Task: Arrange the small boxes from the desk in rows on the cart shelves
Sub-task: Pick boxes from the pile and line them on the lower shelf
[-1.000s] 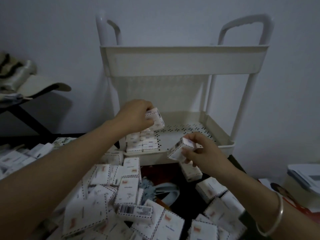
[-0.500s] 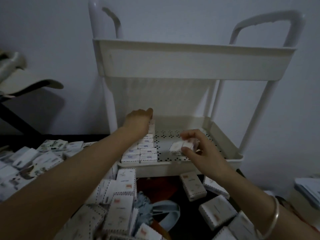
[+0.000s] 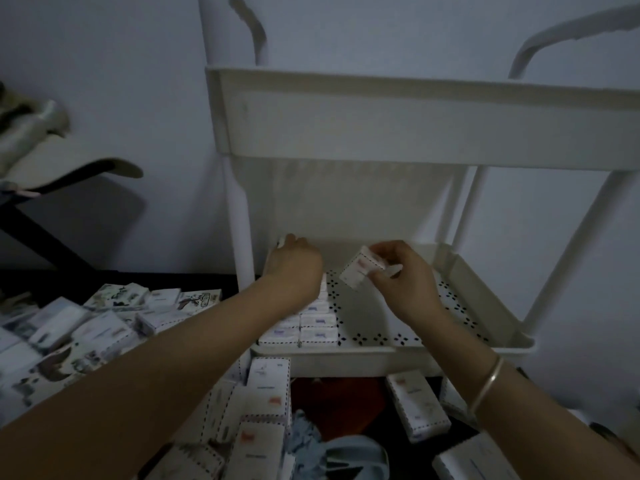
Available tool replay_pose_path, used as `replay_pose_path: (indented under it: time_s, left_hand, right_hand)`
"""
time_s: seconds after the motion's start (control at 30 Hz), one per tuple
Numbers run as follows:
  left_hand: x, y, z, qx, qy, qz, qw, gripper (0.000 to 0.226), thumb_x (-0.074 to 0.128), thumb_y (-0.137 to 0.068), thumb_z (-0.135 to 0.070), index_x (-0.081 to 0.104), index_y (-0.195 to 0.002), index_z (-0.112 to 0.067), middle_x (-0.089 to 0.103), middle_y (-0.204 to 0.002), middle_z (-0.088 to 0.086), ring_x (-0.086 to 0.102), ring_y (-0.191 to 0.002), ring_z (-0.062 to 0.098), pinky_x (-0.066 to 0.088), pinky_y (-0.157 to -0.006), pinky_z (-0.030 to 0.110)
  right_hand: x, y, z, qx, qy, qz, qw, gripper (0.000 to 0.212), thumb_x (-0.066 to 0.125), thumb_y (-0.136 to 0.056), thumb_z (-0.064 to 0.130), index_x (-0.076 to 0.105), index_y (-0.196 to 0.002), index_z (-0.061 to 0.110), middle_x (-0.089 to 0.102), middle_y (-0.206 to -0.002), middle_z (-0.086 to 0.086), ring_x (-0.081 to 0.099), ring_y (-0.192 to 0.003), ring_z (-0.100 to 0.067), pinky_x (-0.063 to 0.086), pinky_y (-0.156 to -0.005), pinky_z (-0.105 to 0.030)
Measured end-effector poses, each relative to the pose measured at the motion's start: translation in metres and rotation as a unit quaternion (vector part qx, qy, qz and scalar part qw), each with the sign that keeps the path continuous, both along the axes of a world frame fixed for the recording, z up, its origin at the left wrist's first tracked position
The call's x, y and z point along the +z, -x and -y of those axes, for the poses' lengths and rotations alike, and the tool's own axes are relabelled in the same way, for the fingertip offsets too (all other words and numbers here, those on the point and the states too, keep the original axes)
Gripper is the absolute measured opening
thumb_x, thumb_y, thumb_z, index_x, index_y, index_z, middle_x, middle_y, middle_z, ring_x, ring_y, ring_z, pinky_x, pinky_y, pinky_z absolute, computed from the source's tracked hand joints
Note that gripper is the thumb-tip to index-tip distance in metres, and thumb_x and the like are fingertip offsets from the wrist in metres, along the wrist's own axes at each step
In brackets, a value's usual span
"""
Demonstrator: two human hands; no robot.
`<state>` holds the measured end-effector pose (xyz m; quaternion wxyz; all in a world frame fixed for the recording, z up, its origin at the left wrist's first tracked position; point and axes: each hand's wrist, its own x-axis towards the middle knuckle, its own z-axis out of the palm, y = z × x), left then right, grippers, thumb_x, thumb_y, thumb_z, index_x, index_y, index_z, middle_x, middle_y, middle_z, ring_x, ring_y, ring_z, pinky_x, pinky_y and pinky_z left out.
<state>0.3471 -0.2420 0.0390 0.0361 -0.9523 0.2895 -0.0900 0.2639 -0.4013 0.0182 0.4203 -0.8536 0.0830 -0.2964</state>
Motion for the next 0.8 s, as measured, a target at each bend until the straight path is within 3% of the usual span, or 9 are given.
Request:
replay_pose_path:
  time_s: [0.07, 0.2, 0.33, 0.47, 0.57, 0.67, 0.8]
  left_hand:
    - [0.002, 0.009, 0.0, -0.002, -0.029, 0.05, 0.998, 0.021, 0.058, -0.082, -0.003, 0.063, -0.103, -0.002, 0.053, -0.116, 0.014, 0.042, -0.118, 0.029, 0.032, -0.073, 0.031]
    - [-0.001, 0.026, -0.001, -0.026, -0.068, 0.042, 0.996, 0.021, 0.052, -0.087, -0.002, 0.06, -0.106, -0.004, 0.055, -0.12, 0.014, 0.046, -0.115, 0.027, 0.027, -0.074, 0.03]
    - [0.003, 0.033, -0.011, -0.051, -0.051, 0.008, 0.997, 0.016, 0.051, -0.089, -0.004, 0.058, -0.103, -0.006, 0.057, -0.115, 0.012, 0.05, -0.108, 0.025, 0.029, -0.073, 0.029]
    - [0.004, 0.036, -0.024, -0.064, -0.009, -0.081, 0.995, 0.02, 0.05, -0.089, -0.006, 0.06, -0.107, -0.005, 0.061, -0.112, 0.01, 0.057, -0.095, 0.022, 0.04, -0.069, 0.027]
    - [0.007, 0.04, -0.03, -0.07, 0.026, -0.103, 0.992, 0.034, 0.052, -0.087, -0.006, 0.059, -0.121, -0.008, 0.061, -0.117, 0.009, 0.059, -0.099, 0.023, 0.047, -0.074, 0.029]
    - [0.017, 0.048, -0.03, -0.086, 0.053, -0.093, 0.99, 0.036, 0.05, -0.087, -0.003, 0.058, -0.121, -0.01, 0.058, -0.115, 0.008, 0.059, -0.097, 0.023, 0.044, -0.068, 0.031]
    - [0.023, 0.059, -0.032, -0.101, 0.091, -0.075, 0.988, 0.033, 0.051, -0.087, -0.002, 0.06, -0.118, -0.011, 0.059, -0.116, 0.006, 0.059, -0.1, 0.021, 0.049, -0.076, 0.032]
  right_hand:
    - [0.006, -0.014, 0.002, -0.007, 0.031, 0.009, 0.999, 0.026, 0.065, -0.086, 0.005, 0.061, -0.107, 0.02, 0.057, -0.095, 0.011, 0.054, -0.08, -0.008, 0.043, -0.065, -0.014]
    - [0.013, -0.047, 0.002, 0.015, 0.037, -0.009, 0.999, 0.02, 0.067, -0.086, 0.01, 0.063, -0.101, 0.023, 0.064, -0.106, 0.001, 0.06, -0.091, -0.016, 0.054, -0.079, -0.037]
    - [0.014, -0.07, -0.013, 0.081, 0.068, -0.089, 0.99, 0.023, 0.064, -0.089, 0.013, 0.065, -0.107, 0.027, 0.066, -0.114, 0.002, 0.062, -0.098, -0.016, 0.053, -0.085, -0.033]
    - [0.009, -0.078, -0.025, 0.137, 0.096, -0.149, 0.975, 0.028, 0.062, -0.093, 0.013, 0.066, -0.12, 0.018, 0.063, -0.128, -0.001, 0.057, -0.116, -0.018, 0.044, -0.093, -0.025]
    - [0.004, -0.08, -0.03, 0.144, 0.082, -0.183, 0.969, 0.027, 0.058, -0.095, 0.013, 0.066, -0.121, 0.016, 0.061, -0.13, -0.003, 0.056, -0.119, -0.02, 0.043, -0.097, -0.026]
    - [0.0, -0.076, -0.036, 0.154, 0.074, -0.204, 0.964, 0.027, 0.051, -0.097, 0.011, 0.066, -0.119, 0.015, 0.064, -0.125, -0.006, 0.058, -0.114, -0.024, 0.047, -0.098, -0.035]
    - [-0.005, -0.071, -0.035, 0.135, 0.018, -0.194, 0.971, 0.042, 0.05, -0.097, 0.009, 0.044, -0.139, 0.01, 0.055, -0.131, -0.013, 0.054, -0.115, -0.026, 0.044, -0.095, -0.032]
